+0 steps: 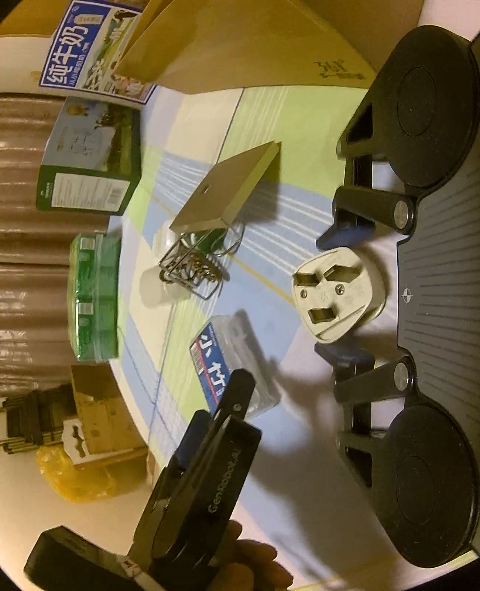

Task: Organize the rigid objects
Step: 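Grasp the blue-and-white toothpick box with the left gripper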

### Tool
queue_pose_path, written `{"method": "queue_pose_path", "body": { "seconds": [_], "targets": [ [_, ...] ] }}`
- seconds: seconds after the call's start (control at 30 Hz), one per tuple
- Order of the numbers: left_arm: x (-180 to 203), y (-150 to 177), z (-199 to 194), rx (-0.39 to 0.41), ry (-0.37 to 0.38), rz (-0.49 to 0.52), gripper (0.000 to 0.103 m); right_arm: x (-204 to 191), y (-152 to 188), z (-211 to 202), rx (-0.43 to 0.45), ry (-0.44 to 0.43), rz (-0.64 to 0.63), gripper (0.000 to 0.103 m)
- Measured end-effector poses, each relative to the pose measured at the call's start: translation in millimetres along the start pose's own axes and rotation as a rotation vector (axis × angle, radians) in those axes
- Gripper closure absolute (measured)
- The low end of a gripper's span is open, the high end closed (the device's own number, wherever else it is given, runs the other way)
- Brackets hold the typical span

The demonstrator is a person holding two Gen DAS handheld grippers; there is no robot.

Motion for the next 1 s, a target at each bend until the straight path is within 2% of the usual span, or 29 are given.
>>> {"method": "queue_pose_path", "body": {
  "seconds": [0.37, 0.4, 0.43, 0.5, 0.6, 0.77, 1.0],
  "targets": [
    [10.9, -6.3, 18.1, -0.001, -0.034, 0.089, 0.038, 11.6, 1.7, -5.7, -0.010, 0.070, 0.073, 0.055],
    [12.1, -5.3, 19.5, -0.006, -0.035, 0.099, 0.040, 12.5, 1.9, -6.3, -0.010, 0.075, 0.078, 0.055],
    [13.1, -4.4, 20.9, -0.011, -0.039, 0.107, 0.048, 13.9, 2.0, -6.7, -0.012, 0.082, 0.084, 0.055],
    [14.3, -3.1, 20.9, -0.012, -0.039, 0.110, 0.050, 16.2, 2.1, -7.7, -0.015, 0.093, 0.095, 0.055],
    [12.9, -2.0, 18.6, -0.017, -0.034, 0.077, 0.051, 18.6, 2.2, -10.1, -0.022, 0.108, 0.105, 0.055],
    [7.7, -1.9, 11.6, -0.041, -0.008, -0.049, 0.051, 22.6, 1.9, -20.3, -0.023, 0.130, 0.133, 0.055],
    [19.9, -2.6, -8.1, -0.033, -0.037, -0.063, 0.051, 25.4, -0.5, -47.6, -0.008, 0.156, 0.161, 0.055]
  ]
}}
Point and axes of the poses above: each gripper's, at about its wrist camera, not at the fingertips, and z roughly the way its jaws point, x to its right, y to its underside, the point moved 3 cm from there along z, roughly the way its jaws point, and after that the axes turned 3 degrees about y, right-handed, at the moved point
